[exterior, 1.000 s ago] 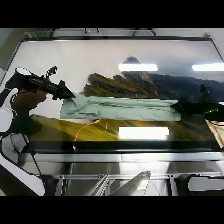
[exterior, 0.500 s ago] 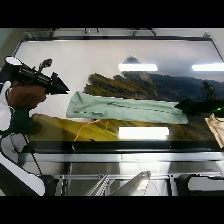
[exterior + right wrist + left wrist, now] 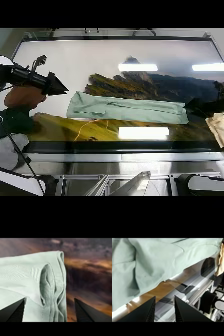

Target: Fold the shirts.

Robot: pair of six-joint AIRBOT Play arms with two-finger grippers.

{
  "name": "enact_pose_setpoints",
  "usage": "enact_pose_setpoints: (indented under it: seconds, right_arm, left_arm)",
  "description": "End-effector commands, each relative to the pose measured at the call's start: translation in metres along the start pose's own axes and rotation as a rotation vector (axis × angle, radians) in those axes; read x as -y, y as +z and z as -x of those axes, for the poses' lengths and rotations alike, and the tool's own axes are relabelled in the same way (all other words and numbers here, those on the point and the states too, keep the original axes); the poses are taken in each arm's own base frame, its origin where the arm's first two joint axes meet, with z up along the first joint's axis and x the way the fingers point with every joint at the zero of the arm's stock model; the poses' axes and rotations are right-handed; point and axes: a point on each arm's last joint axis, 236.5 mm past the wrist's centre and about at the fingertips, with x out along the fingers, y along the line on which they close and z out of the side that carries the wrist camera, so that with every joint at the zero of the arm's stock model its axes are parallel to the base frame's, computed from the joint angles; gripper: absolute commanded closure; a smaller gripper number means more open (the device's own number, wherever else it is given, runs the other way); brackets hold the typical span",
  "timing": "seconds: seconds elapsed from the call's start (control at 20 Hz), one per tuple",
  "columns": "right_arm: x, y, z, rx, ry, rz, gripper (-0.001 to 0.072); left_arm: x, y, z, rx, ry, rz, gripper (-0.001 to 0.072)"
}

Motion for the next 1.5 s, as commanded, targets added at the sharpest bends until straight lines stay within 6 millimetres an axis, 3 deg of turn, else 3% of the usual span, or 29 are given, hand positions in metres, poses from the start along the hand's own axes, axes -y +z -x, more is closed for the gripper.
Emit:
enact_pose_setpoints:
  seconds: [0.0, 0.05, 0.15, 0.25, 0.3, 0.35, 0.45, 0.5, 0.6, 0.75, 1.05, 1.15, 1.3, 1.45]
  right_arm:
    - [-0.002, -0.012, -0.019, -0.069, 0.067, -0.085, 0.0052]
    - [-0.007, -0.016, -0.026, -0.095, 0.11, -0.111, 0.0053]
    - [-0.013, -0.025, -0.04, -0.144, 0.16, -0.141, 0.0059]
    - [-0.021, -0.03, -0.054, -0.176, 0.191, -0.149, 0.0067]
    - [-0.031, -0.029, -0.059, -0.179, 0.227, -0.138, 0.0184]
    - [-0.042, -0.024, -0.061, -0.162, 0.263, -0.125, 0.0366]
    - [-0.058, -0.01, -0.058, -0.111, 0.33, -0.123, 0.0661]
    - [-0.064, -0.003, -0.055, -0.09, 0.356, -0.121, 0.069]
    - [-0.073, 0.004, -0.047, -0.084, 0.387, -0.106, 0.069]
    - [-0.098, 0.017, -0.025, -0.077, 0.473, -0.064, 0.069]
    - [-0.186, 0.037, 0.051, -0.006, 0.753, 0.07, 0.069]
    - [-0.207, 0.036, 0.065, 0.02, 0.776, 0.114, 0.0691]
    - [-0.245, 0.018, 0.069, -0.013, 0.784, 0.204, 0.0691]
    - [-0.299, -0.006, 0.05, -0.058, 0.788, 0.281, 0.0691]
  left_arm:
    - [0.005, -0.006, -0.046, 0.005, 0.023, -0.023, 0.0464]
    - [0.006, -0.007, -0.061, 0.005, 0.032, -0.032, 0.0467]
    - [0.014, -0.004, -0.087, 0.02, 0.051, -0.087, 0.0637]
    - [0.024, 0.001, -0.113, 0.041, 0.078, -0.147, 0.0642]
    - [0.032, 0.003, -0.125, 0.047, 0.087, -0.179, 0.0643]
    - [0.043, 0.004, -0.139, 0.043, 0.09, -0.216, 0.0679]
    - [0.064, 0.008, -0.166, 0.033, 0.089, -0.282, 0.0701]
    - [0.074, 0.01, -0.179, 0.022, 0.085, -0.313, 0.0701]
    - [0.092, 0.008, -0.213, -0.023, 0.075, -0.372, 0.0701]
    - [0.101, 0.007, -0.256, -0.079, 0.068, -0.351, 0.0702]
    - [0.102, -0.007, -0.302, -0.228, 0.049, -0.284, 0.0703]
    - [0.1, -0.005, -0.307, -0.243, 0.047, -0.262, 0.0702]
    - [0.111, 0.006, -0.304, -0.21, 0.027, -0.269, 0.07]
    - [0.17, 0.011, -0.265, -0.181, -0.143, -0.34, 0.07]
